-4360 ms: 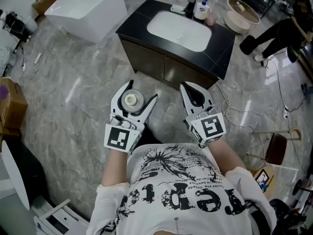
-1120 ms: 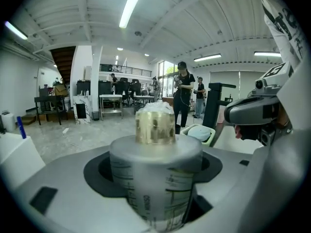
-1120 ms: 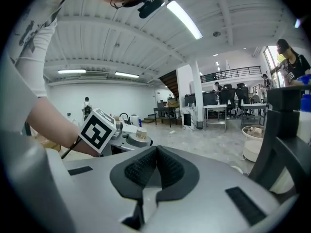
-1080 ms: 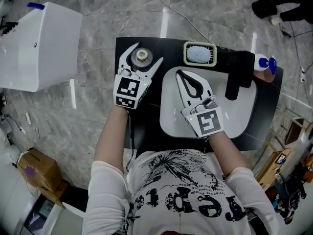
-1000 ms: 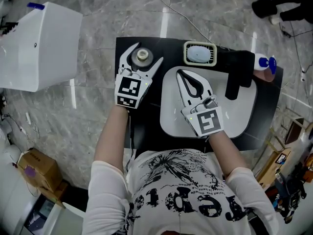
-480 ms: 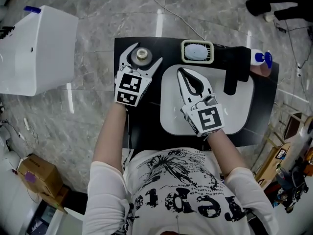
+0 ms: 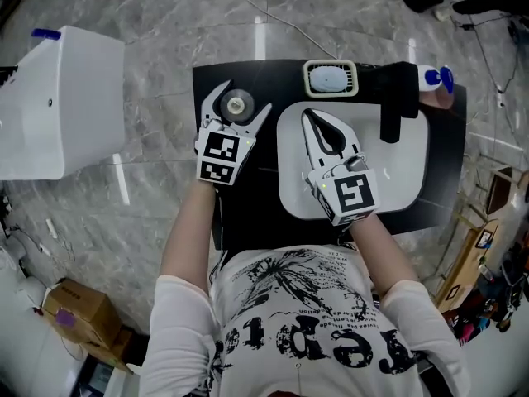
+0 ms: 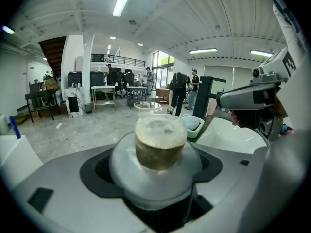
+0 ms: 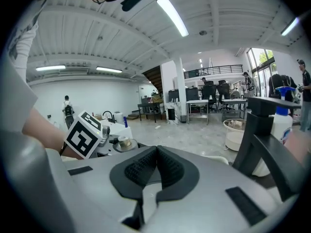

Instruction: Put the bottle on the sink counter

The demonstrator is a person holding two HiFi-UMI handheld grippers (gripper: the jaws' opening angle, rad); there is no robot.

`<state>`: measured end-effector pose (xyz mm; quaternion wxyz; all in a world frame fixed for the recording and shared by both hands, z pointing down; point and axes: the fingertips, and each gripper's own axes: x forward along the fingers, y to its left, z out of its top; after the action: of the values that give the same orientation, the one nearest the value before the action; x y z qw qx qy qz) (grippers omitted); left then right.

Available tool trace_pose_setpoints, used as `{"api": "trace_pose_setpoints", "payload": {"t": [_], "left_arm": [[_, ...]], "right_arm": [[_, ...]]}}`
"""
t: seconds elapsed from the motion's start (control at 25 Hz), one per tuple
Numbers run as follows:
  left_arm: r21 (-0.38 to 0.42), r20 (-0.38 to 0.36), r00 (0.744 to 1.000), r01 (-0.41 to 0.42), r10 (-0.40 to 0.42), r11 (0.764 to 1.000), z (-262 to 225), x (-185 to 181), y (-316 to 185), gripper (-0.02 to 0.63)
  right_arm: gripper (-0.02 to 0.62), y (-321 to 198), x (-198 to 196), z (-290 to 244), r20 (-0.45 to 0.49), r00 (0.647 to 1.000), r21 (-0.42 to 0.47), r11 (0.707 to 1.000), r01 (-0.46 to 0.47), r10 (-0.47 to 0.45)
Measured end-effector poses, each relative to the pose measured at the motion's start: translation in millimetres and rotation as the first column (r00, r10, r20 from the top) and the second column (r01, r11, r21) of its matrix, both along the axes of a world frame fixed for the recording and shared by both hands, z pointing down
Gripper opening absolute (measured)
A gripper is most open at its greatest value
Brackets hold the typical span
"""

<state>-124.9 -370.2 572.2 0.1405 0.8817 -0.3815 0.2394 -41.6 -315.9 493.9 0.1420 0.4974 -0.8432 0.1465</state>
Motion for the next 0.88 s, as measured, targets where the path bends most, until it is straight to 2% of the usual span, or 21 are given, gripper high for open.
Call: {"api": "trace_pose_setpoints", "payload": {"t": [0.12, 0.32, 0.64, 0.68, 0.76, 0.88], "left_arm": [[-0.012, -0.027, 1.0, -0.015, 0.015, 1.0, -5.6, 0.0, 3.9, 0.362], [0.054, -0.043, 0.998, -0.038, 0.04, 0.998, -39.4, -7.3, 13.9, 0.371], [0.206, -0.123, 0.983, -0.107, 0.134, 0.973, -151.0, -16.0, 49.9, 0.36], [0.225, -0.136, 0.981, -0.107, 0.14, 0.969, -165.2, -17.2, 55.3, 0.334], [0.266, -0.161, 0.976, -0.1, 0.146, 0.959, -193.1, -20.3, 65.8, 0.237], [0.319, -0.192, 0.968, -0.091, 0.159, 0.943, -231.4, -25.3, 86.2, 0.147]], "right_arm": [[0.015, 5.0, -1.5, -3.6, -0.01, 1.0, -0.008, 1.0, -0.027, 0.027], [0.015, 17.5, -9.9, -22.7, -0.012, 0.998, 0.002, 0.998, -0.058, 0.058], [0.015, 44.2, -16.9, -81.2, -0.023, 0.995, 0.071, 0.993, -0.092, 0.094], [0.015, 47.2, -17.1, -89.2, -0.02, 0.995, 0.081, 0.992, -0.098, 0.099], [0.015, 52.7, -16.8, -106.4, -0.011, 0.994, 0.103, 0.989, -0.109, 0.11], [0.015, 64.1, -16.7, -134.6, 0.004, 0.993, 0.141, 0.983, -0.116, 0.117]]}}
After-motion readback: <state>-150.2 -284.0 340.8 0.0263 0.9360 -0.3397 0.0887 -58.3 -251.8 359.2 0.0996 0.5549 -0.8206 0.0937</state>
